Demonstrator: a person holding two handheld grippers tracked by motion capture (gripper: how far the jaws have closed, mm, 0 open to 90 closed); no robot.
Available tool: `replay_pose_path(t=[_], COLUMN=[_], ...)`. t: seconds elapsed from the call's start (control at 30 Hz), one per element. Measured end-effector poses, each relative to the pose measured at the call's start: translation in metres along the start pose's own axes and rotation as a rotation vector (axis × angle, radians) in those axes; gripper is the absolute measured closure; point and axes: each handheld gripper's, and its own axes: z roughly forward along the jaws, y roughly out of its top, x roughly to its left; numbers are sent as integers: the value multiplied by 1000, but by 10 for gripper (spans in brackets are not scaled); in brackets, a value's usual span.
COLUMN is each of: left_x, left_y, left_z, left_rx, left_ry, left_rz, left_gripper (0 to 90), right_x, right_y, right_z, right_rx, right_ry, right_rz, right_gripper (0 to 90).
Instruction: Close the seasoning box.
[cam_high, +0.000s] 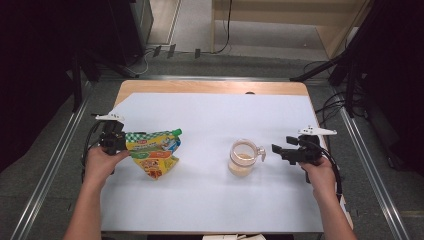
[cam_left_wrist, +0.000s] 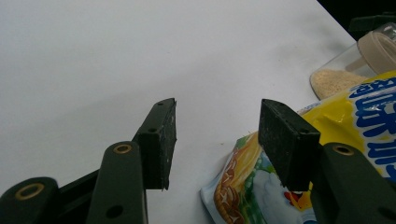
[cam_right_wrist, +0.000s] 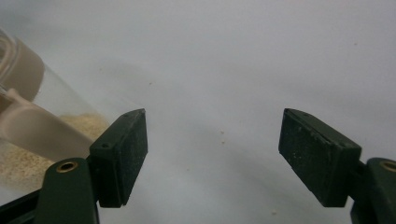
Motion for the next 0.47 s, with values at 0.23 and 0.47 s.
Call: replay_pose_path(t=[0.23, 0.47], left_x=[3, 6], left_y=[-1, -2], left_z=[1, 2], left_rx=[3, -29], left_ry=[12, 53], left_rz=[-28, -61], left_gripper=[449, 415], right_x=[-2, -4], right_y=[-3, -6], right_z=[1, 5], right_rx=[26, 42], right_ry=[-19, -46], right_rz=[-18, -30], right_gripper=[246, 244])
